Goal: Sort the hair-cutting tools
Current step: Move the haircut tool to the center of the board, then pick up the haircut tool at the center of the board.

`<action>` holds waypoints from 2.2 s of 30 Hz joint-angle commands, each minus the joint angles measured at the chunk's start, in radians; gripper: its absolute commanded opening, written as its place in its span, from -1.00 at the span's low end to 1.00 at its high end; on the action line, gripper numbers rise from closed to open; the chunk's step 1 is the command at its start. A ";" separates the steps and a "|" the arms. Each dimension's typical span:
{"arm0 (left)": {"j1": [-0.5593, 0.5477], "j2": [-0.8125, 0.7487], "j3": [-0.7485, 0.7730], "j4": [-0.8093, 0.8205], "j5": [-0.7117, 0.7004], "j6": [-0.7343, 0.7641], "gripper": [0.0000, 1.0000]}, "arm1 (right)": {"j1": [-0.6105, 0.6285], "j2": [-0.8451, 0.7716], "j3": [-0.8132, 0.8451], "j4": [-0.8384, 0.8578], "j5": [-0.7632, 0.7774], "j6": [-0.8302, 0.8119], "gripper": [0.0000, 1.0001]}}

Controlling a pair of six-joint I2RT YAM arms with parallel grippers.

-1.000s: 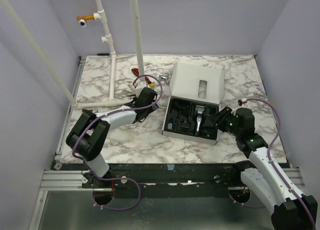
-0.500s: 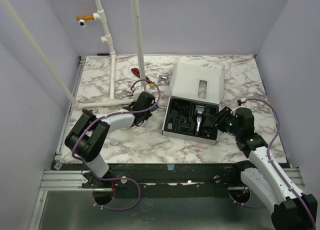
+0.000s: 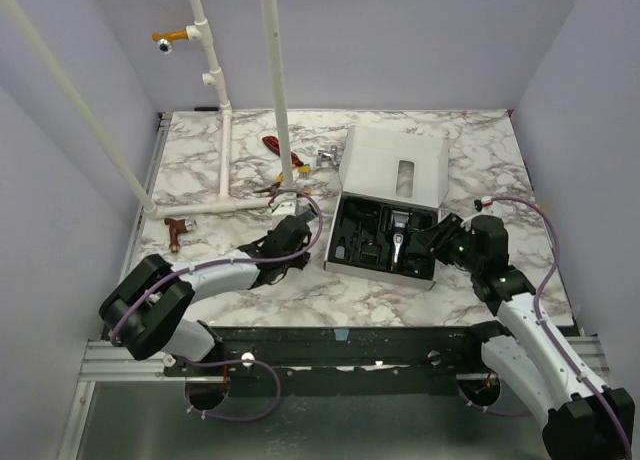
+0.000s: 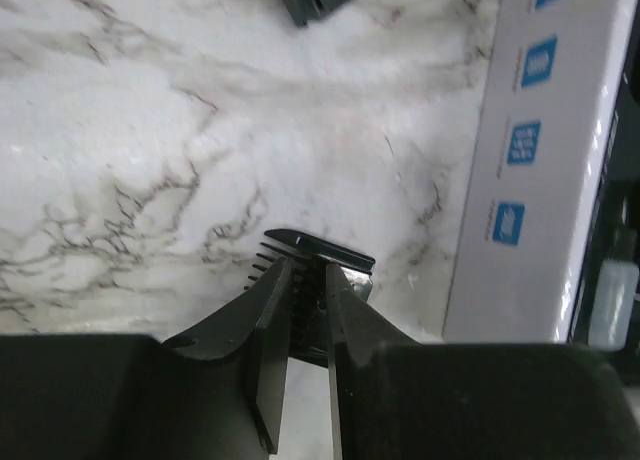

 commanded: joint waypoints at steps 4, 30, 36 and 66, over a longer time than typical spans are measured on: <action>-0.126 -0.134 -0.159 -0.093 0.005 -0.047 -0.61 | -0.005 -0.038 0.009 0.000 -0.026 -0.020 -0.17; 0.034 0.107 0.264 -0.104 -0.128 0.136 -0.53 | -0.004 0.012 0.046 0.037 -0.136 -0.054 -0.14; 0.063 0.209 0.345 -0.131 -0.124 0.145 -0.58 | -0.003 0.010 0.039 0.049 -0.156 -0.051 -0.14; 0.124 0.426 0.547 -0.321 -0.106 0.057 -0.46 | -0.004 0.056 0.032 0.083 -0.191 -0.050 -0.14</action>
